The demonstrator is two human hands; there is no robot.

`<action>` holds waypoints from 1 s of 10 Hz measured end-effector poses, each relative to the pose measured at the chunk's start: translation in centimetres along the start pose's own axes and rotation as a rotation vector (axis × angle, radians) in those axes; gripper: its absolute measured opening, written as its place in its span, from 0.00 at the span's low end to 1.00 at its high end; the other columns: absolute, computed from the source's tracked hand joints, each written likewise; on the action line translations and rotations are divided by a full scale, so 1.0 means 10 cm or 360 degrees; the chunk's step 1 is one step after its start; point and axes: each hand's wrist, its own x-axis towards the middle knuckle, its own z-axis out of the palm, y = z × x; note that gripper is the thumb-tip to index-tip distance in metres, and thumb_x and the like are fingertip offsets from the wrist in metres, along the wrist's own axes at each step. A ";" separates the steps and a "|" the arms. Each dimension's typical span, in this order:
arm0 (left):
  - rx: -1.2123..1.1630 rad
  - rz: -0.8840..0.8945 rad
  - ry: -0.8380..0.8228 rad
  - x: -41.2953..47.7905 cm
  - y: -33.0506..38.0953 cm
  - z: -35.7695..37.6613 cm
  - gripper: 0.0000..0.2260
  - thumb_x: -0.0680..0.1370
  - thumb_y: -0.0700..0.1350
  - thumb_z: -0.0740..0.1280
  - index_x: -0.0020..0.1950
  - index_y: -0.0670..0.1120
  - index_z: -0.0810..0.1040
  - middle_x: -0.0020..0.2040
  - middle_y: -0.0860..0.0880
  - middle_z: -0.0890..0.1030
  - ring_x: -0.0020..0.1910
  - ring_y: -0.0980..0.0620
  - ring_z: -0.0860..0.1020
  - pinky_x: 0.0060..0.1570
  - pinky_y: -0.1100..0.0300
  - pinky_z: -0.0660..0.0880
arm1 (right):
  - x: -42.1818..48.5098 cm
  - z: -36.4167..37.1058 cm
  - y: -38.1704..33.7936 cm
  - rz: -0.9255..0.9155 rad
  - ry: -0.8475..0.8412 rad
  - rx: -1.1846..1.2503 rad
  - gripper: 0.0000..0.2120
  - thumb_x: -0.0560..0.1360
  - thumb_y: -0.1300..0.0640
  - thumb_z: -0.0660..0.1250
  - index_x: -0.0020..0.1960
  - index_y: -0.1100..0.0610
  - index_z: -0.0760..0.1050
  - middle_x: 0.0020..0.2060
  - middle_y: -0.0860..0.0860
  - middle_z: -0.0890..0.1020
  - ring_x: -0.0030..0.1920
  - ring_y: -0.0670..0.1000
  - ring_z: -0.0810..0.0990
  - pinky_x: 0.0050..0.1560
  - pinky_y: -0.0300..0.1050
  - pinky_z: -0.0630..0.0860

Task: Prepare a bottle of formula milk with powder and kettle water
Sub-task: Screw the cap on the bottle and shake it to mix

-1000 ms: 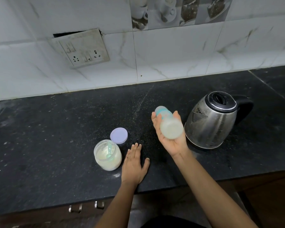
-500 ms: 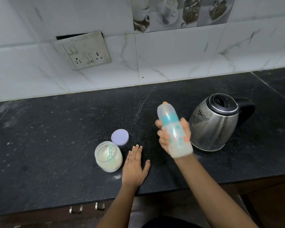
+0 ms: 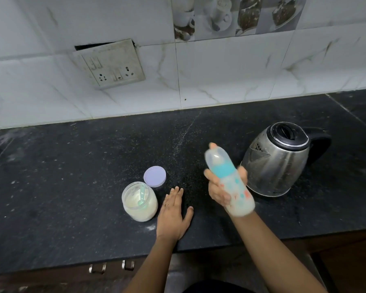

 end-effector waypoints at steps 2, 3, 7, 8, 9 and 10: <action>0.0004 0.0005 0.0027 0.00 0.01 0.00 0.31 0.76 0.60 0.52 0.76 0.46 0.61 0.76 0.48 0.62 0.77 0.54 0.55 0.75 0.60 0.46 | 0.07 0.04 -0.04 -0.0065 -0.0065 0.0263 0.31 0.72 0.54 0.73 0.66 0.67 0.64 0.52 0.64 0.77 0.43 0.58 0.82 0.44 0.50 0.82; 0.0005 0.0011 0.0021 0.00 0.01 0.01 0.31 0.76 0.61 0.52 0.76 0.46 0.61 0.76 0.49 0.62 0.77 0.54 0.55 0.75 0.60 0.46 | 0.06 0.10 -0.03 -0.0037 0.0008 0.0042 0.26 0.75 0.50 0.69 0.61 0.66 0.61 0.49 0.63 0.79 0.42 0.56 0.82 0.42 0.46 0.81; 0.0021 -0.0005 0.0005 0.01 0.01 0.01 0.31 0.76 0.60 0.52 0.76 0.46 0.61 0.76 0.48 0.62 0.77 0.53 0.55 0.76 0.59 0.47 | 0.09 0.39 0.00 -0.0142 0.0032 0.0001 0.35 0.68 0.55 0.77 0.68 0.67 0.66 0.56 0.65 0.77 0.46 0.59 0.82 0.45 0.52 0.81; 0.0021 -0.0011 0.0000 0.01 0.01 0.01 0.31 0.76 0.60 0.52 0.76 0.46 0.61 0.77 0.48 0.62 0.77 0.53 0.55 0.76 0.59 0.47 | 0.13 0.33 -0.01 -0.0135 0.0168 0.0194 0.36 0.65 0.57 0.79 0.67 0.68 0.68 0.54 0.65 0.78 0.47 0.59 0.82 0.45 0.53 0.81; 0.0022 -0.0008 -0.0011 0.02 0.00 0.01 0.31 0.76 0.61 0.51 0.76 0.47 0.60 0.77 0.49 0.61 0.77 0.54 0.54 0.76 0.59 0.47 | 0.10 0.36 0.02 -0.0151 0.0218 -0.0020 0.26 0.67 0.54 0.76 0.57 0.67 0.73 0.47 0.60 0.79 0.38 0.54 0.80 0.37 0.46 0.80; 0.0025 -0.0011 0.0003 0.03 0.00 0.01 0.31 0.76 0.61 0.51 0.76 0.47 0.60 0.77 0.49 0.60 0.77 0.54 0.54 0.76 0.59 0.46 | 0.13 0.47 0.02 -0.0236 0.0475 0.0350 0.26 0.65 0.54 0.76 0.58 0.65 0.72 0.47 0.59 0.79 0.41 0.55 0.81 0.36 0.48 0.82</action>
